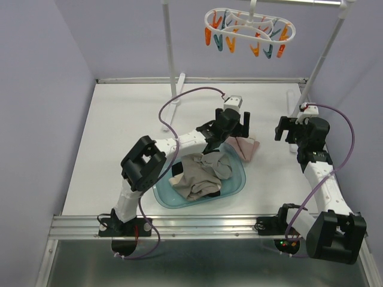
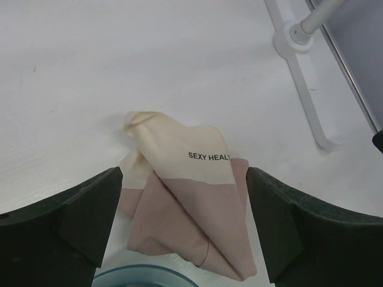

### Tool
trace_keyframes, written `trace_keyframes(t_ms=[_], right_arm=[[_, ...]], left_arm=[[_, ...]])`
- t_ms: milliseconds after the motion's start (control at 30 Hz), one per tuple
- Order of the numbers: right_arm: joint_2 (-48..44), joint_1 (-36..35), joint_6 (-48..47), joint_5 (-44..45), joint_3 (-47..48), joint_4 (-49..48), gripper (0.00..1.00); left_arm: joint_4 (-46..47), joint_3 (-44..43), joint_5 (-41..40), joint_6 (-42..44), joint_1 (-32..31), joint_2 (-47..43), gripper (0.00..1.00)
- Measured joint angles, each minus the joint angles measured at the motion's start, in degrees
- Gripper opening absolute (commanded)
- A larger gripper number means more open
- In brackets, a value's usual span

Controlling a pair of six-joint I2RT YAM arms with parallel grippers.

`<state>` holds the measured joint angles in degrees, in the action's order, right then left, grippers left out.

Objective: Remove the underwear clipped to the hanger

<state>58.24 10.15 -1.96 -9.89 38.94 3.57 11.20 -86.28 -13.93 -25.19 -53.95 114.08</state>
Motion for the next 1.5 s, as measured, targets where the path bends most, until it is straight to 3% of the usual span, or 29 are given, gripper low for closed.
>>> trace_keyframes(t_ms=[367,467,500,533,767,967,1200,1367,1500], right_arm=[[-0.13,0.00,0.07,0.46,0.00,0.02,1.00],[-0.13,0.00,0.07,0.48,0.00,0.02,1.00],[-0.13,0.00,0.07,0.46,0.00,0.02,1.00],[-0.15,0.00,0.07,0.46,0.00,0.02,1.00],[-0.48,0.09,0.07,0.48,0.00,0.04,1.00],[-1.36,0.48,0.07,0.48,0.00,0.02,1.00],[-1.75,0.76,0.09,0.37,0.00,0.07,1.00],[-2.01,0.76,0.24,0.04,0.00,0.09,1.00],[-2.08,0.76,0.22,0.02,0.00,0.09,1.00]], left_arm=[[-11.47,-13.29,-0.76,-5.35,-1.53,14.73,0.86],[-13.46,-17.00,-0.72,-6.01,-1.53,18.43,0.69],[-13.99,-18.01,-1.07,-6.36,-1.53,19.41,0.38],[-14.27,-18.71,-1.40,-6.58,-1.53,20.28,0.29],[-10.05,-16.63,-4.13,-3.54,-1.53,20.50,0.13],[5.20,4.46,-4.04,4.39,-1.46,4.13,0.00],[19.91,16.59,-0.87,13.64,-1.46,-20.85,0.00],[23.32,18.21,0.57,18.05,-1.22,-30.40,0.00],[19.82,23.02,4.70,22.23,-0.94,-38.40,0.00]])
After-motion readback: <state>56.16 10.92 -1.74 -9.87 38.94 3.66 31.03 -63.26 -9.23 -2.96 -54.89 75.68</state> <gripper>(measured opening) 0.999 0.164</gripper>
